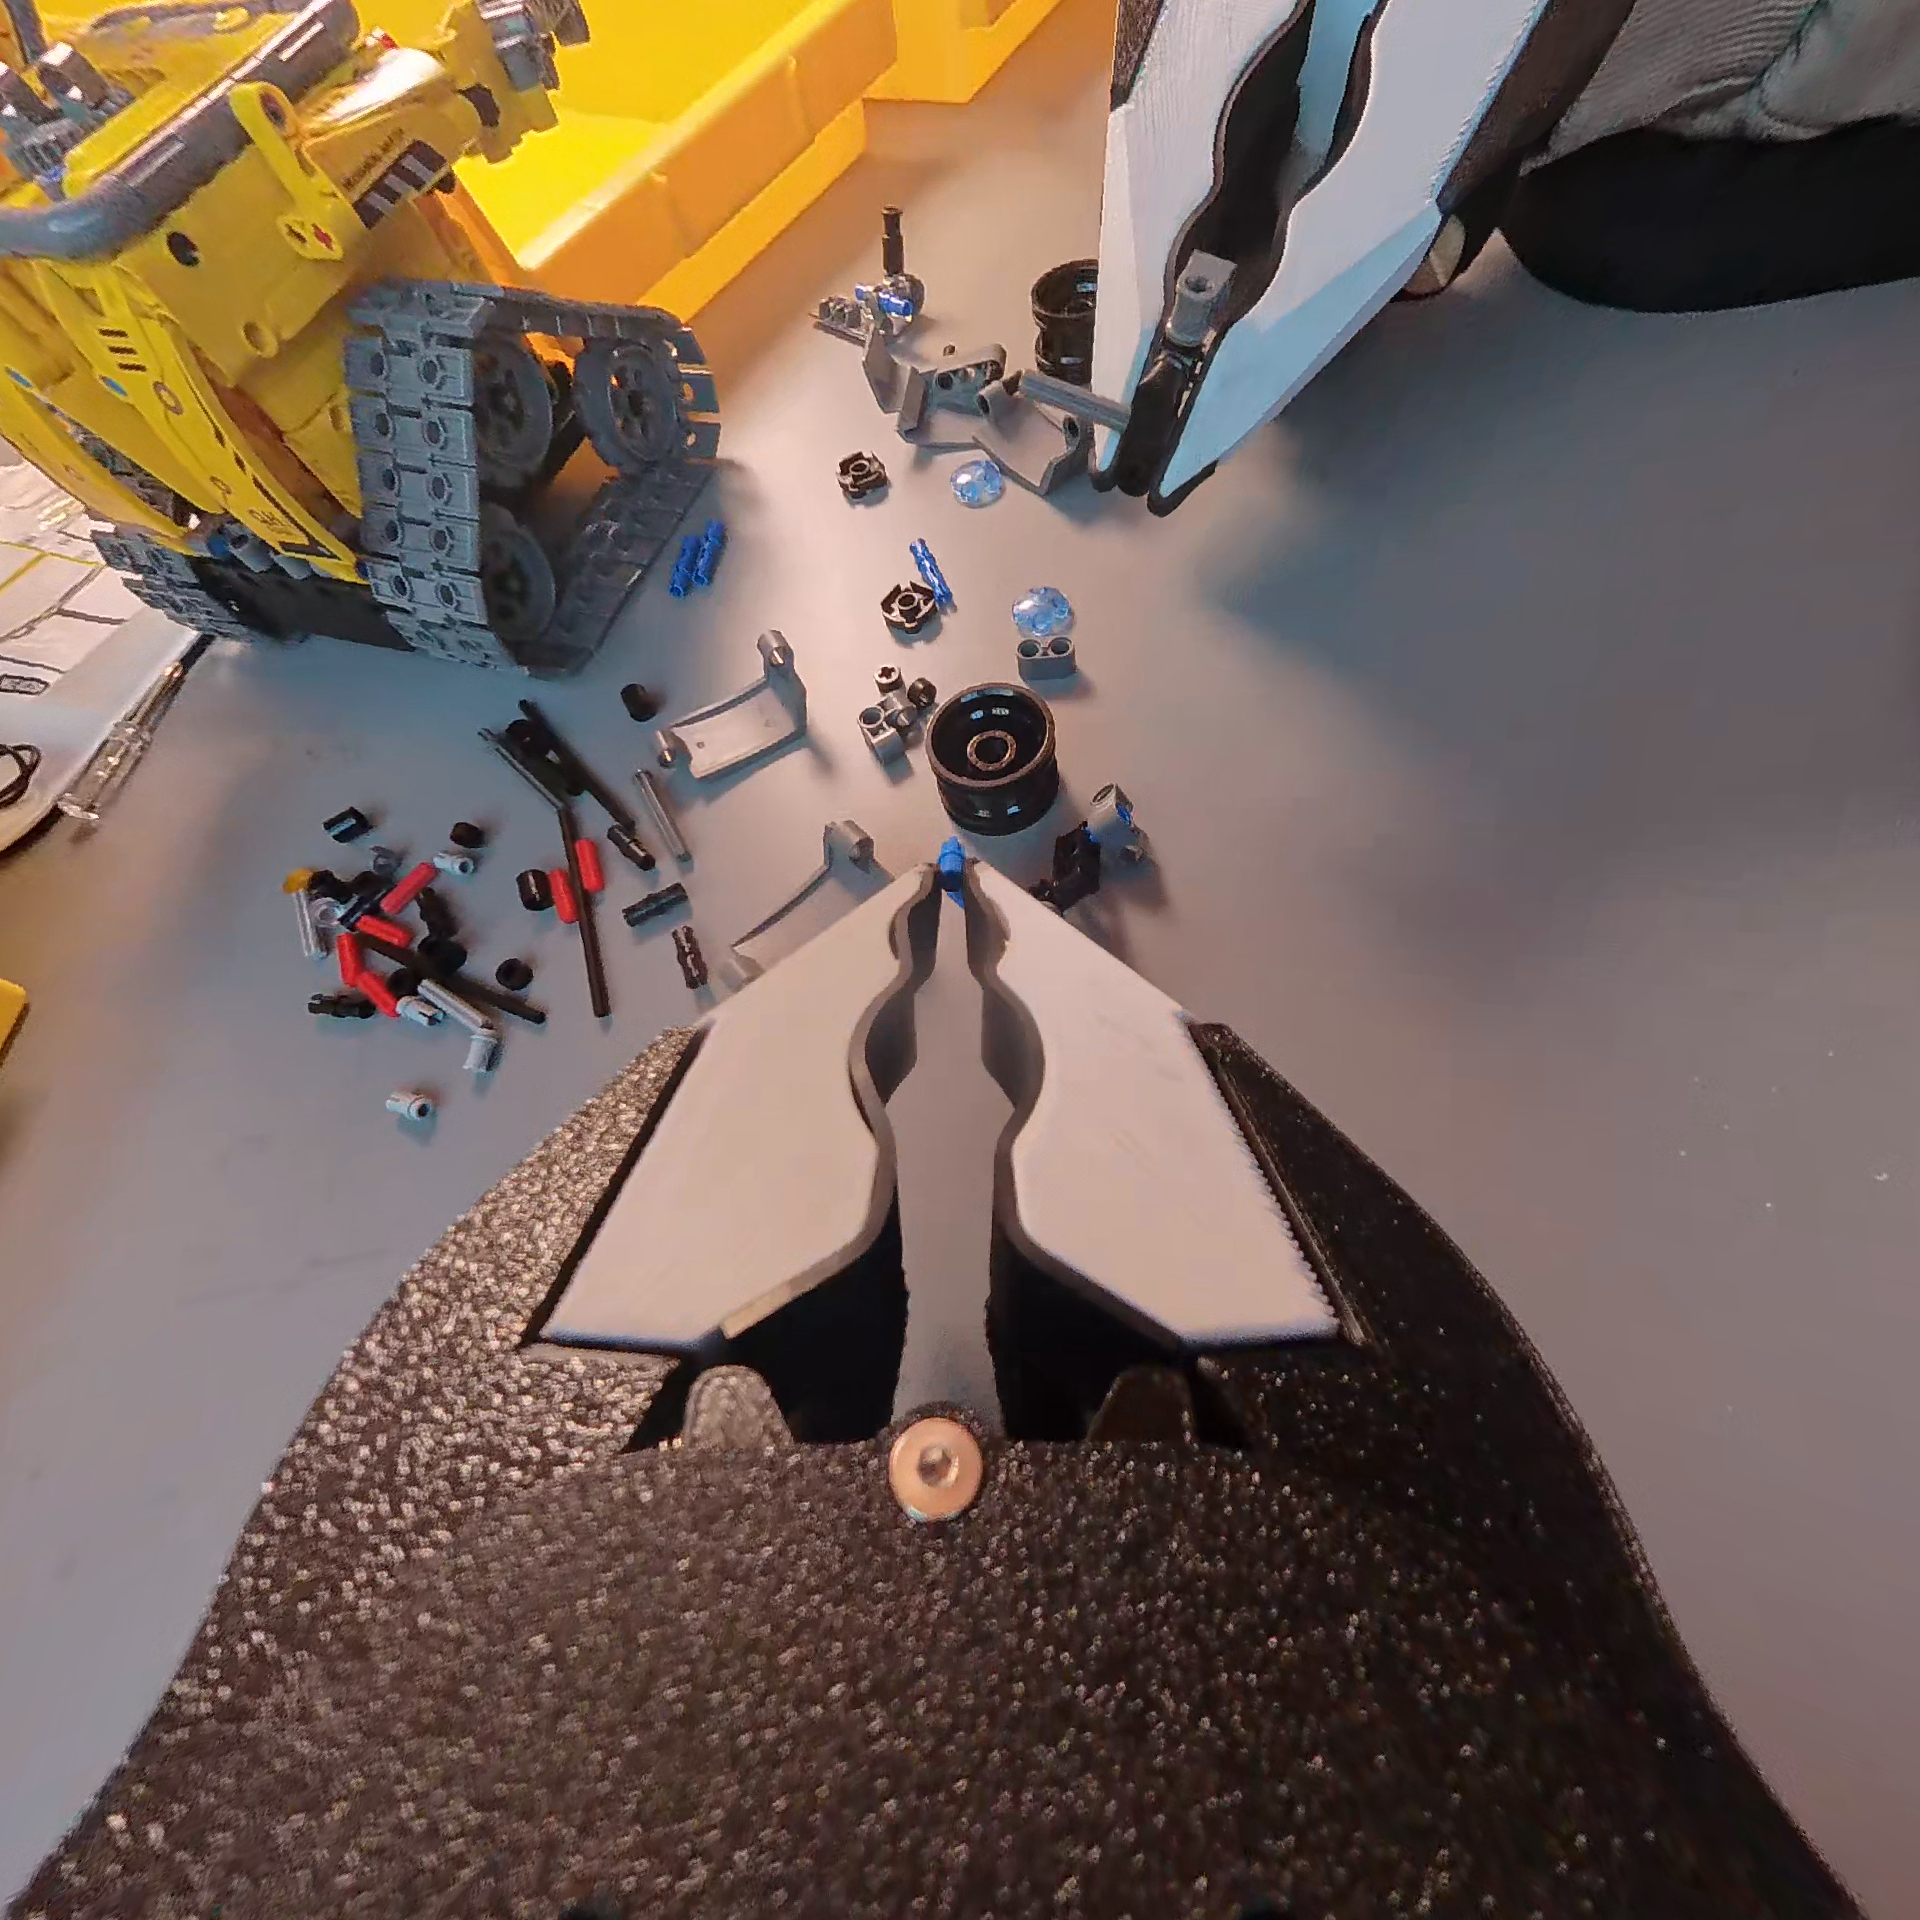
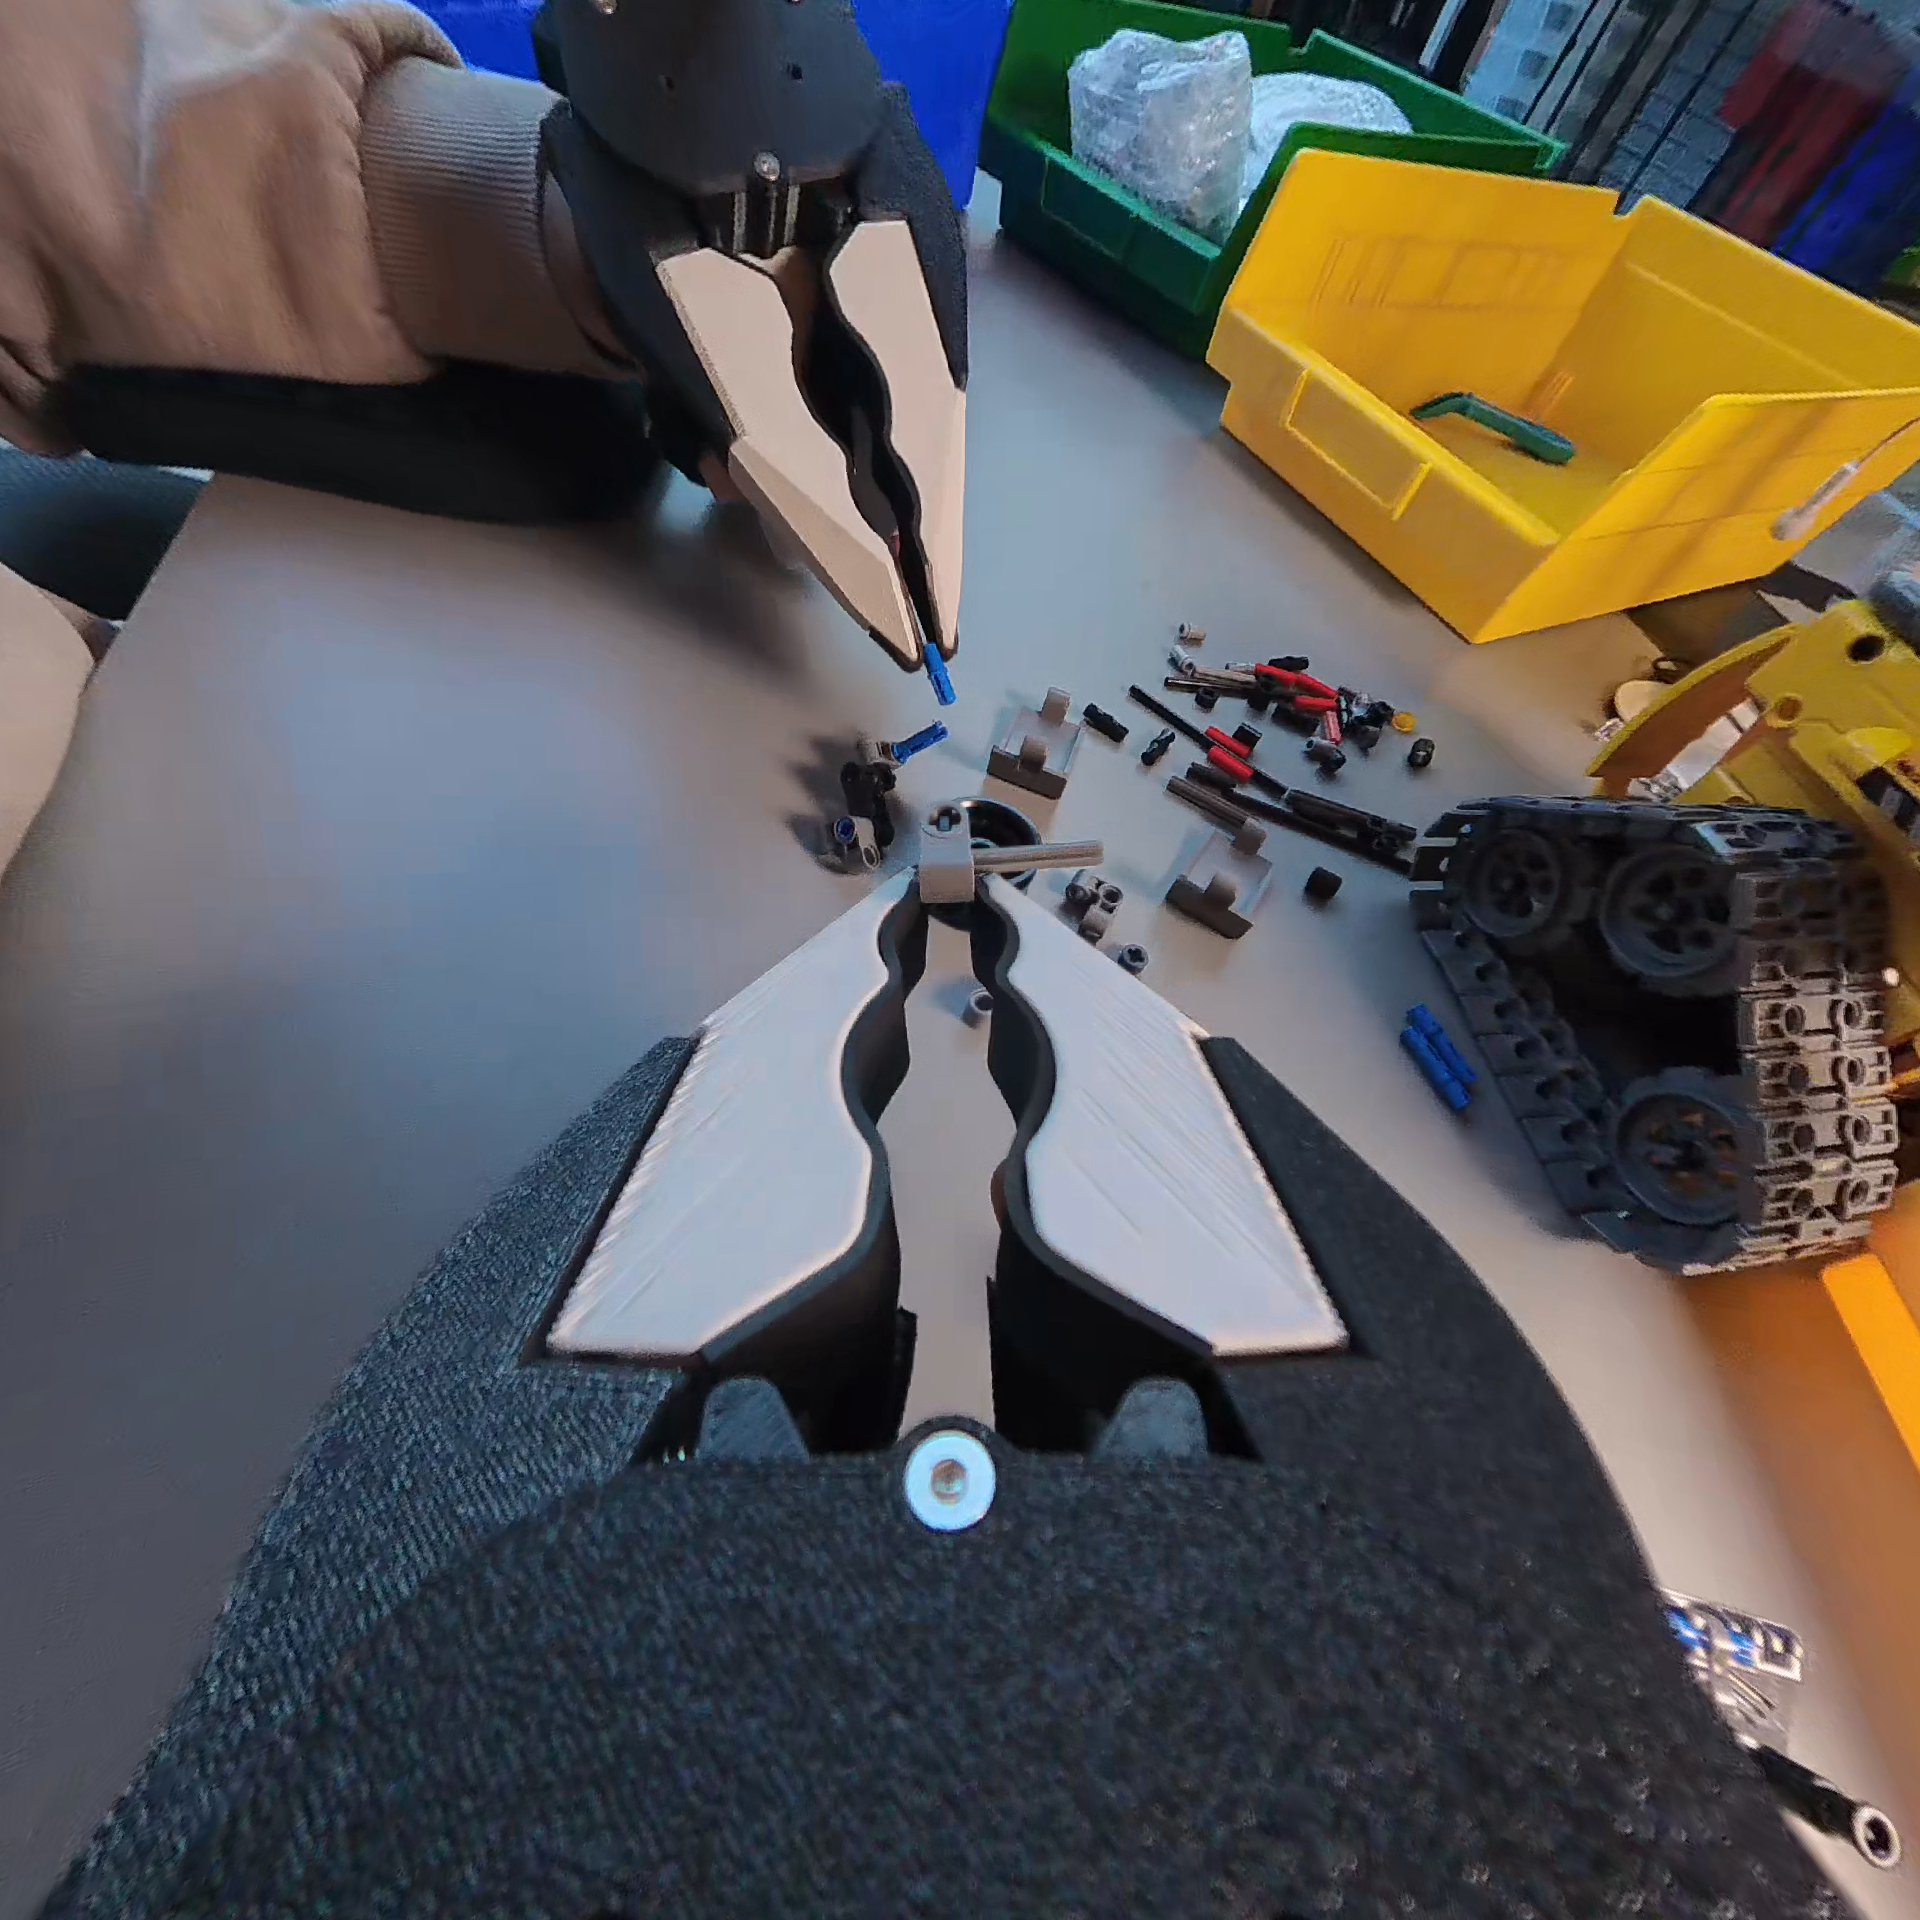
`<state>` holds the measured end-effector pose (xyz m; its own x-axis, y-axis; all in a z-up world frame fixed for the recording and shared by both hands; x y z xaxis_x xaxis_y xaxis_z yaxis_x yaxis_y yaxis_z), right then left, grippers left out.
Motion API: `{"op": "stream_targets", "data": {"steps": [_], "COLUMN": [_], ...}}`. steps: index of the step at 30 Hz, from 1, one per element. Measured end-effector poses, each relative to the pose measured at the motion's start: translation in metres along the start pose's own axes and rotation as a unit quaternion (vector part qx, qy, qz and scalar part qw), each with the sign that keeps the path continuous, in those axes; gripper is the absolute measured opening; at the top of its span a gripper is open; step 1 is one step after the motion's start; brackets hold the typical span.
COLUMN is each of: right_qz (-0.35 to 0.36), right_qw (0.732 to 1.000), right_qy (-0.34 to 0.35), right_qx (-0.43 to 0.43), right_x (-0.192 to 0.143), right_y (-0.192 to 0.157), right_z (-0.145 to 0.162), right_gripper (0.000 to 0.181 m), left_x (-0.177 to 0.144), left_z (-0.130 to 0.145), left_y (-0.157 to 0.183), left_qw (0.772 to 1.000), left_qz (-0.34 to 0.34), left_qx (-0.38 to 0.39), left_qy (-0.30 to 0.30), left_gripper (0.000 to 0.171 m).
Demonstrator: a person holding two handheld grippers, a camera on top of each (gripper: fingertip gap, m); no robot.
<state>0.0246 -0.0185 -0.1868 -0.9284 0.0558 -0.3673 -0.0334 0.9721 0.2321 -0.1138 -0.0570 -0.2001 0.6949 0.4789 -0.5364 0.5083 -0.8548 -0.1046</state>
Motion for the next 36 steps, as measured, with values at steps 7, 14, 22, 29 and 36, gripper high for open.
{"op": "stream_targets", "data": {"steps": [7,14,22,29,36], "right_qz": [-0.012,-0.013,-0.005,-0.001,0.018], "right_qw": [0.998,0.992,0.987,0.99,0.993], "right_qy": [-0.053,-0.101,-0.121,-0.105,0.057], "right_qx": [-0.034,-0.072,-0.105,-0.092,-0.098], "right_x": [0.006,0.012,0.014,0.004,-0.002], "right_y": [-0.011,-0.02,-0.023,-0.013,-0.024], "right_z": [0.012,0.024,0.028,0.021,-0.034], "right_gripper": [0.006,0.006,0.012,0.018,0.023], "left_x": [-0.001,0.0,0.002,0.0,-0.001], "left_z": [-0.007,0.001,-0.005,-0.024,-0.048], "left_y": [0.004,-0.002,0.006,0.018,0.038], "left_qw": [1.0,1.0,1.0,0.994,0.977], "left_qz": [0.009,-0.004,0.02,0.059,0.133], "left_qx": [0.0,-0.01,-0.01,-0.019,-0.033], "left_qy": [0.023,0.001,0.019,0.088,0.164], "left_gripper": [0.004,0.004,0.004,0.004,0.004]}}
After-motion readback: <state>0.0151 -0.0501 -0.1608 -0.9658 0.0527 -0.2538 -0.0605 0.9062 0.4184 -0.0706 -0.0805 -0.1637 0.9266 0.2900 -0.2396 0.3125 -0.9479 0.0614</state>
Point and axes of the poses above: each gripper's, where its closed fingertips meet, x out along the fingers, z out of its underside, y = z × x across the jaws, the point moved 4 cm from there along -x, back along the fingers, and after that the axes turned 6 degrees about z, right-handed, at the moved point
